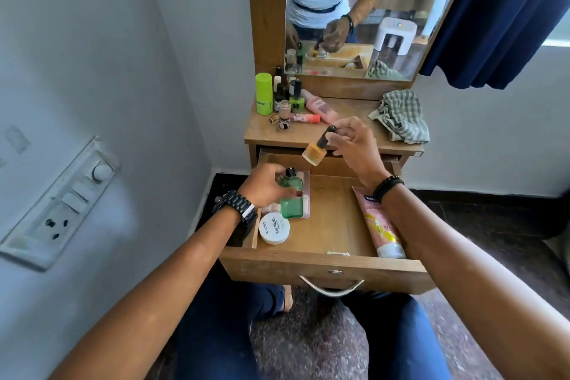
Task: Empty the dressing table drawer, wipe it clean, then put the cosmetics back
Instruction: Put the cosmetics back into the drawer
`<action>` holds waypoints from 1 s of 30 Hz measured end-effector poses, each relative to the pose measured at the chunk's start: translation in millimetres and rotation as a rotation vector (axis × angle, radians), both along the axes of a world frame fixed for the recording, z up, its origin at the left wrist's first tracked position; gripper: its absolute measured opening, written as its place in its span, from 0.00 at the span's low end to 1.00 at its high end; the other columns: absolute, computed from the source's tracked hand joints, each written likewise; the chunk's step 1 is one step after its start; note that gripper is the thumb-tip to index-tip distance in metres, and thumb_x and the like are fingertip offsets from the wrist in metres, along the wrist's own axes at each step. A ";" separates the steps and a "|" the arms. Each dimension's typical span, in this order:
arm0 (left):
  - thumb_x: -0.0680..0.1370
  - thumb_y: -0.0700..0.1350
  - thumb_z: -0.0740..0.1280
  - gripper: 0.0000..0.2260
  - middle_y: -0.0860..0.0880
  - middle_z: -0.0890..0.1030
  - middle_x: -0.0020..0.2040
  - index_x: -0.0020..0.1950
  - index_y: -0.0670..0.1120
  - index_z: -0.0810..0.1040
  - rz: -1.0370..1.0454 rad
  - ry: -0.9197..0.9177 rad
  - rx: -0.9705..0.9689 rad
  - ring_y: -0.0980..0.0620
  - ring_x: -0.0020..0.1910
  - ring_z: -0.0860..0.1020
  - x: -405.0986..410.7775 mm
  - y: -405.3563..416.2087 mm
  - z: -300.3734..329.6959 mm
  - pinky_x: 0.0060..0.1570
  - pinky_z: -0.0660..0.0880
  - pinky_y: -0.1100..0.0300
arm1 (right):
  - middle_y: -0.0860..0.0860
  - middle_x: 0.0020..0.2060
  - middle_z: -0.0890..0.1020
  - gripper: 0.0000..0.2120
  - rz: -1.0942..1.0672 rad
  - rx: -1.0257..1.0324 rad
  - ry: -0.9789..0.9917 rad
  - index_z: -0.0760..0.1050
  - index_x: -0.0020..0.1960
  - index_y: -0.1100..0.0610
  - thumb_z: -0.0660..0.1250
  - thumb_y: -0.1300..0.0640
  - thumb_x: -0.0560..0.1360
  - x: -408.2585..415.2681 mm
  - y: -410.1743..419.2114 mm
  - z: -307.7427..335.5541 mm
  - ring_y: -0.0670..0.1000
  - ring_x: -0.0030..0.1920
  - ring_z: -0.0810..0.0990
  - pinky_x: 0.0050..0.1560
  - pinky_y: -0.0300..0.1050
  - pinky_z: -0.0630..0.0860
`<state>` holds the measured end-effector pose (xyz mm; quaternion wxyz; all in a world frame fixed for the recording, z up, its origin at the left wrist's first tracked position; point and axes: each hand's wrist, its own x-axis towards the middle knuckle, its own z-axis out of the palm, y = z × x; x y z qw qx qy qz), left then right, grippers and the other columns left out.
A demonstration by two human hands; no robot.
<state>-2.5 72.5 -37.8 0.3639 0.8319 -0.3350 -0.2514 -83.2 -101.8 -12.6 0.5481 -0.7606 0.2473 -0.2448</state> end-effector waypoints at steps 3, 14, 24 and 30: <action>0.69 0.43 0.75 0.14 0.45 0.81 0.48 0.50 0.40 0.77 -0.106 0.077 0.145 0.47 0.45 0.81 -10.9 -10.5 -12.8 0.42 0.80 0.56 | 0.54 0.43 0.81 0.06 0.034 0.143 0.027 0.73 0.46 0.53 0.67 0.62 0.75 -30.4 -4.4 -24.2 0.50 0.44 0.80 0.44 0.44 0.78; 0.69 0.42 0.74 0.13 0.40 0.81 0.51 0.48 0.39 0.75 -0.149 0.219 0.446 0.43 0.48 0.82 -25.4 -27.0 -40.7 0.47 0.81 0.48 | 0.57 0.45 0.80 0.05 0.089 0.342 0.199 0.74 0.47 0.57 0.66 0.66 0.75 -81.3 -5.6 -73.3 0.51 0.43 0.81 0.47 0.44 0.79; 0.67 0.45 0.76 0.18 0.40 0.83 0.44 0.48 0.34 0.78 -0.110 -0.018 0.469 0.46 0.40 0.84 -33.4 -30.7 -50.6 0.43 0.81 0.51 | 0.55 0.41 0.79 0.04 0.217 0.333 0.361 0.72 0.49 0.61 0.64 0.67 0.76 -69.3 6.8 -68.8 0.49 0.41 0.79 0.42 0.39 0.78; 0.67 0.44 0.75 0.19 0.38 0.82 0.46 0.50 0.33 0.75 -0.114 0.001 0.542 0.46 0.38 0.84 -28.1 -26.2 -48.1 0.39 0.82 0.53 | 0.54 0.41 0.80 0.05 0.261 0.319 0.454 0.72 0.46 0.58 0.64 0.67 0.76 -61.1 9.5 -73.9 0.49 0.40 0.80 0.44 0.41 0.79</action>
